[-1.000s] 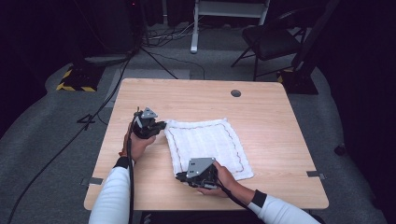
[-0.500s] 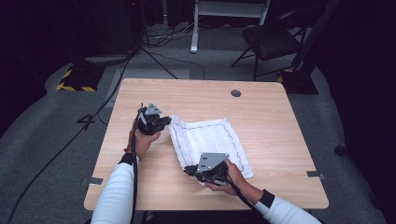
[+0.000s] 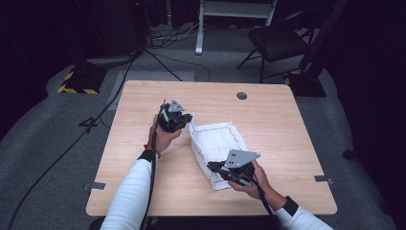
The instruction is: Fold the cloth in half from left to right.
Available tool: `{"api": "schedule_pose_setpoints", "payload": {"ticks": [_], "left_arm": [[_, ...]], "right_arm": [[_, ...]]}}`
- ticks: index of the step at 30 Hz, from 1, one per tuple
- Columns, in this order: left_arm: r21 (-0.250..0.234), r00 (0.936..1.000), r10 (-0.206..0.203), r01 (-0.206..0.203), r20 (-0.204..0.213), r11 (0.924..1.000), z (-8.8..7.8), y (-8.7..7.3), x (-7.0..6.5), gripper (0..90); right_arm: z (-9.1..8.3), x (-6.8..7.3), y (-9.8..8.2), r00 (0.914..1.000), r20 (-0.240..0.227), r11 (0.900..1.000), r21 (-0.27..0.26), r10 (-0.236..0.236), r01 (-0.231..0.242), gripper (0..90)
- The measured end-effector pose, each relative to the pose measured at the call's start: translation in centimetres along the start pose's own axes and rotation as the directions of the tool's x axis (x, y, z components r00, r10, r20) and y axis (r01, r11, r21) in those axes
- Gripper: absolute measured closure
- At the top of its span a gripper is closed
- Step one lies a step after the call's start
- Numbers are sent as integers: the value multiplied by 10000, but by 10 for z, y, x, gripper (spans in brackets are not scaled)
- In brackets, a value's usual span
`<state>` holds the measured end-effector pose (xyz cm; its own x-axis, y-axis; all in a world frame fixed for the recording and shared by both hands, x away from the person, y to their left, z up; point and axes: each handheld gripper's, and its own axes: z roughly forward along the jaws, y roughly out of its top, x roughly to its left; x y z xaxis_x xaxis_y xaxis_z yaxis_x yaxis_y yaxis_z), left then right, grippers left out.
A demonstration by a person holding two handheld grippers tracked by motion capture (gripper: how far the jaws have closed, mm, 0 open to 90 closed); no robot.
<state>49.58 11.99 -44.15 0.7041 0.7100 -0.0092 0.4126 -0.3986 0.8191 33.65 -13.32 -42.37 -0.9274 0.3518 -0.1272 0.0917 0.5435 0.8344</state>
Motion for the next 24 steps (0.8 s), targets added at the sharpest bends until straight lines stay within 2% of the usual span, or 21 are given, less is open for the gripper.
{"api": "schedule_pose_setpoints", "payload": {"ticks": [2,3,4,5,7,9,14,22,24], "left_arm": [[31,9998,188,-188,-4,9998,5,7,-3,848],[95,9999,104,-105,83,9999,11,13,-6,848],[95,9999,104,-105,83,9999,11,13,-6,848],[164,9997,235,-237,105,9996,17,19,-10,848],[200,9994,338,-340,102,9992,20,22,-12,848],[255,9987,450,-456,237,9986,32,31,-20,849],[410,9973,628,-644,394,9971,46,41,-31,849],[585,9939,902,-939,636,9939,74,58,-49,848],[647,9924,991,-1038,725,9925,86,63,-56,848]], "right_arm": [[-6,-3,-4,9998,170,10000,18,87,-87,865],[-13,-8,-9,9993,342,9998,66,168,-170,864],[-13,-8,-9,9993,342,9998,66,168,-170,864],[-19,-11,-13,9984,451,9994,65,336,-339,864],[-22,-13,-15,9978,554,9993,87,370,-376,865],[-33,-18,-22,9956,791,9986,120,499,-510,865],[-44,-22,-31,9923,1054,9976,183,646,-669,865],[-63,-29,-49,9835,1545,9941,378,944,-1013,864],[-69,-32,-56,9793,1696,9920,422,1103,-1190,864]]}}
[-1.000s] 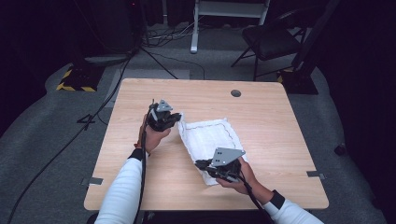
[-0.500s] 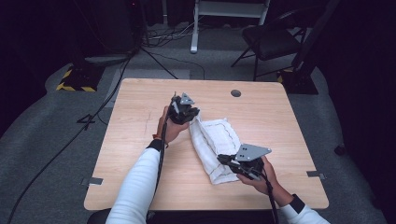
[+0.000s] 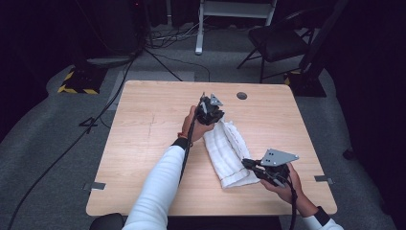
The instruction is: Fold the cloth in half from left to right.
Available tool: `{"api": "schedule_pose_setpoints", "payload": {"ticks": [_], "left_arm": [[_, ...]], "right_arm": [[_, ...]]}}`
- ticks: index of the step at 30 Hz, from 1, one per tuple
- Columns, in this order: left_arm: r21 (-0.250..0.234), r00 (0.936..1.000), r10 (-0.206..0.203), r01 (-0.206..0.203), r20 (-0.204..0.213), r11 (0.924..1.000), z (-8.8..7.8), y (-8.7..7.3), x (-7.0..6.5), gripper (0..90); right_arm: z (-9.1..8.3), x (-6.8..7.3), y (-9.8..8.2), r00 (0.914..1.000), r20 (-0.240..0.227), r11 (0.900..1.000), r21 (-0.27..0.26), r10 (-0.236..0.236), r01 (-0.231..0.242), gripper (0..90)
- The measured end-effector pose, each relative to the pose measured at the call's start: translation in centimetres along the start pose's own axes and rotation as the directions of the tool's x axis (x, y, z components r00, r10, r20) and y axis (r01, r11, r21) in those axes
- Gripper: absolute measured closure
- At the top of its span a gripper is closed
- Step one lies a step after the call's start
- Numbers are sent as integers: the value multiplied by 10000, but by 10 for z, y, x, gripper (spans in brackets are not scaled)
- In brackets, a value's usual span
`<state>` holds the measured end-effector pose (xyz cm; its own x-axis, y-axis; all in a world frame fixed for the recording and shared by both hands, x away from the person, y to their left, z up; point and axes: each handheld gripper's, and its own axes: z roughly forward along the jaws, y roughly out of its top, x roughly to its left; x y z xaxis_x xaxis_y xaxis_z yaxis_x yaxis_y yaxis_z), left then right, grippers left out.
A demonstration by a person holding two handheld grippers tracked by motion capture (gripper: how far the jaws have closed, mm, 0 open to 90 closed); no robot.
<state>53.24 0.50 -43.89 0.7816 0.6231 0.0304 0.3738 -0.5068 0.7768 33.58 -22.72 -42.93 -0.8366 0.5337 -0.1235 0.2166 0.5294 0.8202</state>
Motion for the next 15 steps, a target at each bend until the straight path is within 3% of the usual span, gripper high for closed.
{"api": "schedule_pose_setpoints", "payload": {"ticks": [9,10,13,14,15], "left_arm": [[294,9999,159,-157,-64,9994,31,8,-16,831],[430,9995,181,-171,-252,9989,36,9,-19,755],[505,9998,134,-126,-169,9986,38,8,-23,698],[569,9993,76,-55,-355,9984,36,6,-26,582],[544,9994,39,-21,-334,9985,34,5,-26,547]], "right_arm": [[-8,-11,-20,9981,322,9975,459,520,-534,859],[-7,-13,-25,9969,352,9955,621,701,-722,841],[-5,-14,-30,9962,387,9919,970,783,-818,793],[-3,-15,-35,9950,598,9889,1207,800,-868,731],[-3,-15,-37,9947,645,9875,1308,804,-883,708]]}}
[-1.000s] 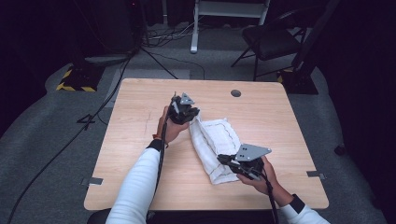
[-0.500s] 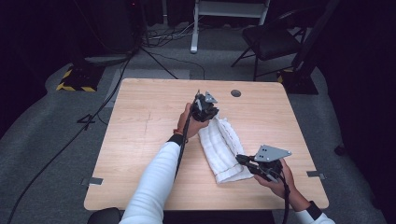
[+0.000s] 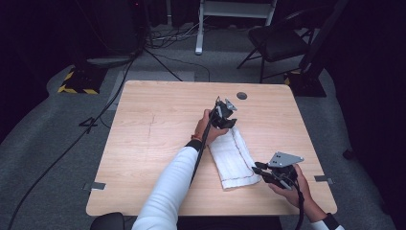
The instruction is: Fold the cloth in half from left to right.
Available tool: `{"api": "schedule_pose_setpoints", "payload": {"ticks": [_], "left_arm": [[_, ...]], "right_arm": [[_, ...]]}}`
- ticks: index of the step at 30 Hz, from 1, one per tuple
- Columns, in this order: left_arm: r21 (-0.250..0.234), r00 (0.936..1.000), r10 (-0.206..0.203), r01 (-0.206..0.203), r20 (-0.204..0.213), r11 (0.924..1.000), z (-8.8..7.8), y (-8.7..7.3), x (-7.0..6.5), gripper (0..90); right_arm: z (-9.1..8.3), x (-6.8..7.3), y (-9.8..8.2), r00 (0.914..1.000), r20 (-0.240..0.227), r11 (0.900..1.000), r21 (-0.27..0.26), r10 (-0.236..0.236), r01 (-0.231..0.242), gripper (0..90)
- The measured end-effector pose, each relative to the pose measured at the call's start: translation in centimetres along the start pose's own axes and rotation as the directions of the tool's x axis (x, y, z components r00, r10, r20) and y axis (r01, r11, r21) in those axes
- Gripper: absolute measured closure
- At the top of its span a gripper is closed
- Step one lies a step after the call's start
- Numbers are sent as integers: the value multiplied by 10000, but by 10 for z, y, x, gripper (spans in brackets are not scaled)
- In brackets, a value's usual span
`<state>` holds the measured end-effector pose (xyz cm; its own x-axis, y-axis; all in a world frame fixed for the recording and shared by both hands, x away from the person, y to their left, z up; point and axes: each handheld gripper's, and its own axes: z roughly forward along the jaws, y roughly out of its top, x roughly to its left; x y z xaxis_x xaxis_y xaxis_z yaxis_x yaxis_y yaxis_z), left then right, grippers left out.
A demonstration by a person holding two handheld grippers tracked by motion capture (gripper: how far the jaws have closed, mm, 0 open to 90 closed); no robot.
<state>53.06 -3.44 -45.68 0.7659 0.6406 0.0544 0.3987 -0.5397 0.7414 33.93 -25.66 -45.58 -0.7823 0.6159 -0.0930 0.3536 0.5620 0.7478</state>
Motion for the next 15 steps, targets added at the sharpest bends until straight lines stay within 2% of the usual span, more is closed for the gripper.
{"api": "schedule_pose_setpoints", "payload": {"ticks": [1,2,4,5,6,7,8,9,10,11,12,13,14,15], "left_arm": [[0,10000,0,0,0,10000,0,0,0,508],[-188,9999,-18,21,135,9998,-11,-3,-4,459],[-176,9997,-48,53,249,9998,-17,-6,-6,361],[-111,9989,14,-9,468,9999,-22,-8,-8,324],[40,9970,188,-192,756,9998,-35,-16,-14,296],[40,9970,188,-192,756,9998,-35,-16,-14,275],[-27,9942,466,-466,972,9989,-49,-26,-21,263],[-27,9942,466,-466,972,9989,-49,-26,-21,261],[-53,9936,549,-547,991,9985,-56,-32,-24,251],[-209,9907,472,-448,1280,9988,-69,-43,-30,240],[-209,9907,472,-448,1280,9988,-69,-43,-30,242],[-244,9882,462,-431,1460,9988,-74,-50,-34,238],[-144,9828,509,-491,1778,9987,-80,-62,-44,237],[-144,9828,509,-491,1778,9987,-80,-62,-44,238]], "right_arm": [[0,0,0,10000,0,10000,0,0,0,708],[2,-2,-3,9999,153,9998,217,49,-52,657],[3,-4,-5,9996,284,9993,369,70,-81,621],[3,-6,-6,9994,313,9991,399,148,-160,596],[3,-8,-6,9992,320,9989,397,239,-252,582],[3,-10,-6,9991,295,9989,368,296,-307,572],[3,-12,-7,9990,323,9989,355,308,-320,556],[3,-12,-7,9990,323,9989,355,308,-320,556],[4,-15,-7,9986,388,9981,495,347,-367,535],[5,-16,-8,9986,426,9976,606,320,-345,524],[7,-18,-8,9983,537,9971,708,228,-266,516],[9,-19,-9,9979,627,9963,829,159,-211,512],[11,-21,-10,9976,679,9952,958,156,-221,504],[11,-21,-10,9976,679,9952,958,156,-221,504]]}}
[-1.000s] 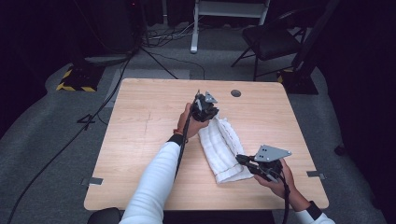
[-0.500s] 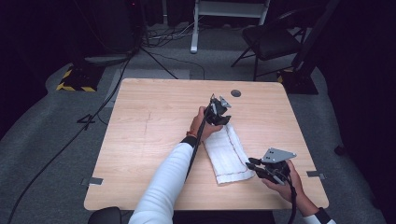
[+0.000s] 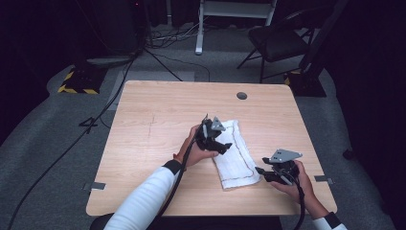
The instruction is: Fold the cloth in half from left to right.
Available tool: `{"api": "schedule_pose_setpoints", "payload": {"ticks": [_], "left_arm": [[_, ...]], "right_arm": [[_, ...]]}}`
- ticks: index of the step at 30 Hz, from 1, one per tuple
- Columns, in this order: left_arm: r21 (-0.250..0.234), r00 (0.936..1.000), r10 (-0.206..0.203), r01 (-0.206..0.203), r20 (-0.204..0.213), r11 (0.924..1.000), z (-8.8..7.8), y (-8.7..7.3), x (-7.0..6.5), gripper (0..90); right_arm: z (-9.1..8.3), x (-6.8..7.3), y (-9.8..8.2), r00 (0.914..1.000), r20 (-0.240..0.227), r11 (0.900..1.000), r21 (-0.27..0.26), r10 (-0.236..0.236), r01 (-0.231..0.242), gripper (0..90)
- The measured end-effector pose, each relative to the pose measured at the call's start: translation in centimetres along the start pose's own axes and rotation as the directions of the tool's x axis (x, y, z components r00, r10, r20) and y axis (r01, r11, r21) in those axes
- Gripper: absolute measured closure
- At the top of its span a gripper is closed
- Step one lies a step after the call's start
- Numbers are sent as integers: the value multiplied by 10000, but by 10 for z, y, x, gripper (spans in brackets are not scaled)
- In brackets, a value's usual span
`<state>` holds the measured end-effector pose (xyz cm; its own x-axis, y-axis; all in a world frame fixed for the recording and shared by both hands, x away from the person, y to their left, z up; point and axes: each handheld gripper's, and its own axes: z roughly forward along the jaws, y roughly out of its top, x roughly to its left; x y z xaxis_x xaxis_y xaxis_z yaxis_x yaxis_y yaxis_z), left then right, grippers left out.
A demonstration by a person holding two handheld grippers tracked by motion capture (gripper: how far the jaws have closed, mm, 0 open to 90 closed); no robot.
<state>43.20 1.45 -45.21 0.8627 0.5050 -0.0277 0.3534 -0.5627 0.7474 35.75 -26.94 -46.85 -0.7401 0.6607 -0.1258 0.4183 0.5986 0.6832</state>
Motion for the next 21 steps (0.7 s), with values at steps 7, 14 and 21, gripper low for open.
{"api": "schedule_pose_setpoints", "payload": {"ticks": [7,14,21], "left_arm": [[1211,9909,1209,-1274,594,9844,10,-33,-53,243],[1287,9920,1183,-1230,442,9840,10,-46,-54,257],[1279,9930,1133,-1166,322,9849,-1,-56,-51,256]], "right_arm": [[9,-11,-10,10000,-62,9988,497,-52,55,482],[13,-6,-12,9988,-458,9983,534,-198,223,505],[13,9,-10,9954,-869,9977,493,-413,457,508]]}}
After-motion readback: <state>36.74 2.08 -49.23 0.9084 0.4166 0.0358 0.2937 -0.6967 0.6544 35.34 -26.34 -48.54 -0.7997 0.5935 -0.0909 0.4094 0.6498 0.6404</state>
